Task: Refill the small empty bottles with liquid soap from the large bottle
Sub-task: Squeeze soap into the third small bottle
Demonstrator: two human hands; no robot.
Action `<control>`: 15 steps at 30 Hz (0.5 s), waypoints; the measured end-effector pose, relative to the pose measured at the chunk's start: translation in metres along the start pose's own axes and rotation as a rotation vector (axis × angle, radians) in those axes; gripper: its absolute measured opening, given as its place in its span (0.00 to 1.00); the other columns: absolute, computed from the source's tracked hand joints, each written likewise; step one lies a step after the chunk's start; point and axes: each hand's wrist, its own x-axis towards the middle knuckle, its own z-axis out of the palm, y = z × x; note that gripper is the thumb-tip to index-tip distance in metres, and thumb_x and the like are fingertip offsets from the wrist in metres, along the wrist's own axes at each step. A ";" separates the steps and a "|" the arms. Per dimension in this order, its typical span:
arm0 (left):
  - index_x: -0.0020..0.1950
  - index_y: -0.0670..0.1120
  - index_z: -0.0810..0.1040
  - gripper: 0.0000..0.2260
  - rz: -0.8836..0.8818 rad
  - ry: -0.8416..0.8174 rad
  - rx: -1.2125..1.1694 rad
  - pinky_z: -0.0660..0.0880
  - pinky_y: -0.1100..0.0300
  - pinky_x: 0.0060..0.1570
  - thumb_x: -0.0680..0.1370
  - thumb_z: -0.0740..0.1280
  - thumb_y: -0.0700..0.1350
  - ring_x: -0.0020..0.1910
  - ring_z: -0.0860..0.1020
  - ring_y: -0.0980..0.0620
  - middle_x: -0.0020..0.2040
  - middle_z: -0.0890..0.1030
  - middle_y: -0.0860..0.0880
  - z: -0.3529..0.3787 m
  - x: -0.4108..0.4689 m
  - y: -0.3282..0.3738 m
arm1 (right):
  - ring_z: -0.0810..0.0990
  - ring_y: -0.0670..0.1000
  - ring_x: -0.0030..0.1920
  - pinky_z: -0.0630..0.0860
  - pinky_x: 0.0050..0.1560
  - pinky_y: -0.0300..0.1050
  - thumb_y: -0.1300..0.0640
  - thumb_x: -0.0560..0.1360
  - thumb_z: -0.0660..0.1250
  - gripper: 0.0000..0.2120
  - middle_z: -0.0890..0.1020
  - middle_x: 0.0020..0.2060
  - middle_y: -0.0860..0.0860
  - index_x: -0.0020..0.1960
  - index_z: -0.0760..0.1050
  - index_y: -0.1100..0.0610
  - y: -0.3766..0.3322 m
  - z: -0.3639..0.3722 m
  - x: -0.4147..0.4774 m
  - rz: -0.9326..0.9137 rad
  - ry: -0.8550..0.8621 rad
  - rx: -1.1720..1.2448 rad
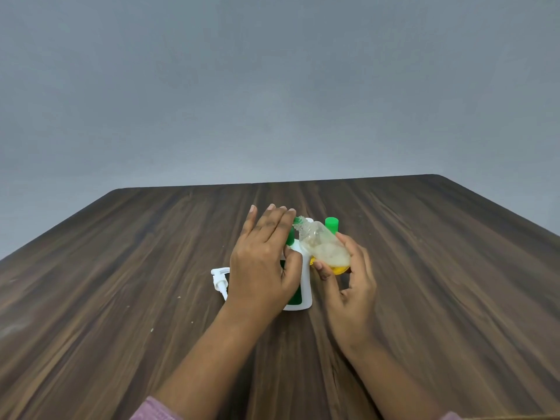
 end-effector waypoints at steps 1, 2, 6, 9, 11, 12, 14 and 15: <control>0.63 0.38 0.77 0.22 0.004 0.000 -0.002 0.60 0.53 0.72 0.72 0.56 0.42 0.65 0.74 0.48 0.61 0.79 0.44 -0.001 0.001 0.001 | 0.77 0.44 0.56 0.74 0.50 0.31 0.60 0.75 0.68 0.20 0.76 0.56 0.52 0.65 0.72 0.62 -0.001 0.000 0.000 0.000 0.000 0.004; 0.63 0.38 0.77 0.22 0.011 0.000 0.001 0.60 0.53 0.72 0.72 0.56 0.42 0.64 0.74 0.48 0.61 0.79 0.44 -0.003 0.001 0.001 | 0.77 0.43 0.56 0.74 0.50 0.30 0.60 0.75 0.68 0.20 0.76 0.56 0.52 0.65 0.72 0.62 -0.001 0.001 0.000 -0.003 0.000 0.007; 0.61 0.37 0.79 0.21 0.053 0.007 0.021 0.60 0.51 0.72 0.72 0.56 0.43 0.62 0.77 0.47 0.59 0.81 0.43 -0.010 0.009 0.001 | 0.76 0.42 0.58 0.75 0.51 0.30 0.60 0.75 0.67 0.20 0.76 0.58 0.53 0.66 0.71 0.60 -0.003 0.004 0.001 0.000 -0.007 0.030; 0.60 0.38 0.79 0.21 0.057 0.001 0.032 0.60 0.53 0.72 0.73 0.57 0.43 0.61 0.77 0.47 0.58 0.81 0.43 -0.010 0.012 -0.001 | 0.76 0.43 0.59 0.76 0.51 0.33 0.59 0.75 0.67 0.21 0.76 0.58 0.53 0.66 0.70 0.59 -0.002 0.005 0.001 0.016 -0.005 0.035; 0.60 0.37 0.79 0.21 0.045 0.006 0.025 0.60 0.54 0.72 0.72 0.57 0.42 0.61 0.77 0.47 0.58 0.81 0.43 -0.007 0.008 -0.002 | 0.77 0.43 0.58 0.75 0.50 0.31 0.59 0.75 0.67 0.20 0.76 0.58 0.52 0.66 0.71 0.60 -0.002 0.005 0.001 0.014 0.001 0.023; 0.61 0.37 0.79 0.21 0.036 0.004 0.016 0.60 0.54 0.72 0.72 0.57 0.42 0.61 0.77 0.46 0.58 0.81 0.43 -0.005 0.006 -0.002 | 0.76 0.42 0.57 0.74 0.50 0.30 0.60 0.75 0.67 0.20 0.76 0.57 0.52 0.65 0.71 0.61 -0.002 0.004 0.001 0.013 0.002 0.016; 0.61 0.37 0.78 0.21 0.027 0.003 0.001 0.61 0.53 0.72 0.72 0.57 0.41 0.61 0.77 0.47 0.59 0.81 0.43 -0.002 0.002 -0.004 | 0.76 0.42 0.56 0.74 0.49 0.29 0.60 0.75 0.68 0.19 0.76 0.56 0.52 0.65 0.72 0.61 -0.001 0.003 0.001 0.013 0.004 0.011; 0.61 0.37 0.78 0.22 0.025 0.003 0.001 0.61 0.53 0.72 0.71 0.57 0.41 0.62 0.76 0.47 0.59 0.80 0.43 -0.001 0.002 -0.004 | 0.77 0.43 0.56 0.74 0.49 0.30 0.60 0.75 0.68 0.19 0.76 0.56 0.52 0.65 0.72 0.61 -0.001 0.002 0.001 0.014 0.003 0.006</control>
